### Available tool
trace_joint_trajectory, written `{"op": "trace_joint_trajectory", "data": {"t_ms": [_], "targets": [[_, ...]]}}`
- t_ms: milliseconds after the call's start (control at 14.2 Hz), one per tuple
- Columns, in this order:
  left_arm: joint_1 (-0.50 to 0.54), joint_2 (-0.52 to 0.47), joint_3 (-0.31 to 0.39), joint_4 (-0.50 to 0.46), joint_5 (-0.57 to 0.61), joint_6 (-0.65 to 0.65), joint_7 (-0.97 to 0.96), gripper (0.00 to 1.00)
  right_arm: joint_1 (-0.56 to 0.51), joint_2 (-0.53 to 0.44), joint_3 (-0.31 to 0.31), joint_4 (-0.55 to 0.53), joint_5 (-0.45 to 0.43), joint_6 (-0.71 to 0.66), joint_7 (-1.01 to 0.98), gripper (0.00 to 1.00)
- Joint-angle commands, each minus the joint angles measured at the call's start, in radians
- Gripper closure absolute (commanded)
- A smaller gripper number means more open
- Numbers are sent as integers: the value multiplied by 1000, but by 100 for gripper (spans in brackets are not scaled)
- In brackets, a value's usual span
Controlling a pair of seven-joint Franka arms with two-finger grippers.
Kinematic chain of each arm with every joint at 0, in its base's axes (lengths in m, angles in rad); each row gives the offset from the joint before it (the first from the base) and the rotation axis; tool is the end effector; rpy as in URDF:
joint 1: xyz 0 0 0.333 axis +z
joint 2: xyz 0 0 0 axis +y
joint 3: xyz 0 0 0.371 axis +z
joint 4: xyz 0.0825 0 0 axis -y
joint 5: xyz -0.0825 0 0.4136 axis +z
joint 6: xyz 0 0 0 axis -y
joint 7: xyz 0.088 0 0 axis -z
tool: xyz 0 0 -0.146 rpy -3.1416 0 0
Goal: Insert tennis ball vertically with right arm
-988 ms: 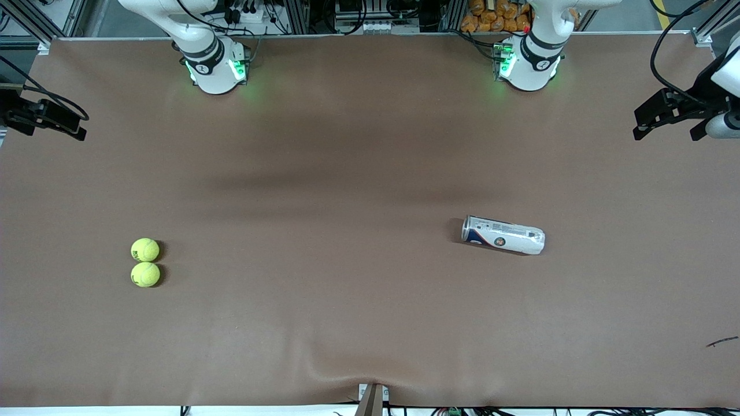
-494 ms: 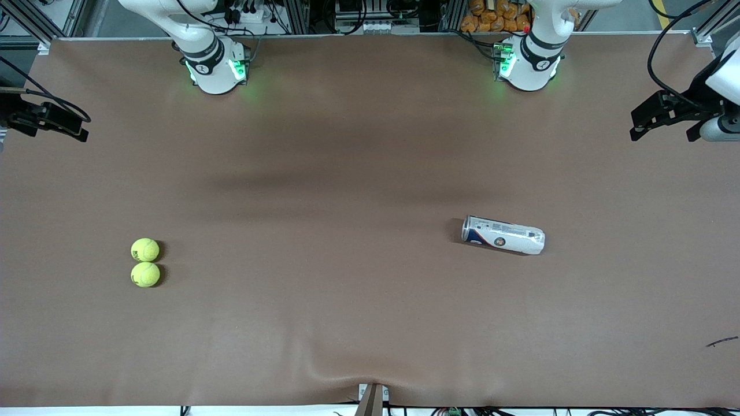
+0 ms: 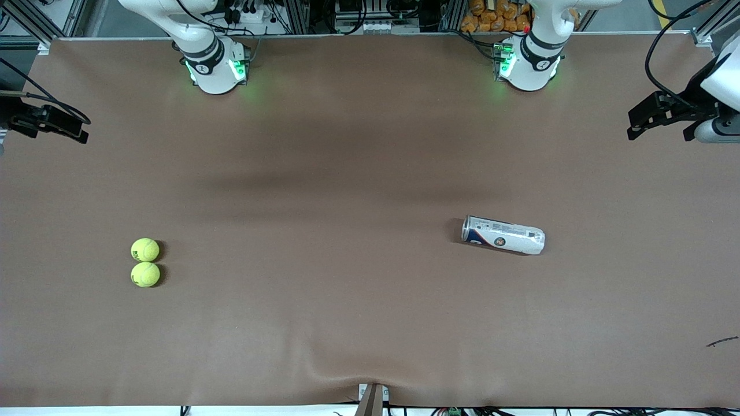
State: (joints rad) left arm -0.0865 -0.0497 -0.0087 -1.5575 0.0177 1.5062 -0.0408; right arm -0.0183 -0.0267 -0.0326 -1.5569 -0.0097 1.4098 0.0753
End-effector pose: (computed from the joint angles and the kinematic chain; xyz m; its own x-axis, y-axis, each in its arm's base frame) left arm 0.5570 -0.0506 0.6699 0.9986 -0.0532 -0.0009 -0.0532 -0.9984 -0.0181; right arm 0.5515 -0.0299 0.6498 0.9847 -0.1269 -0.1191 -0.1257 -0.9919 0.0178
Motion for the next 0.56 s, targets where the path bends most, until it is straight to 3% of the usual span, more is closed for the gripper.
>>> {"op": "trace_joint_trajectory", "data": {"t_ms": [0,494], "targets": [[-13,23,-8,4,-4,-9,27,0,-17,-9,13,-6,-9,11,3,0],[-32,169,-109,5,14,38,27,0,-17,-4,13,-9,-9,20,1,0]]}}
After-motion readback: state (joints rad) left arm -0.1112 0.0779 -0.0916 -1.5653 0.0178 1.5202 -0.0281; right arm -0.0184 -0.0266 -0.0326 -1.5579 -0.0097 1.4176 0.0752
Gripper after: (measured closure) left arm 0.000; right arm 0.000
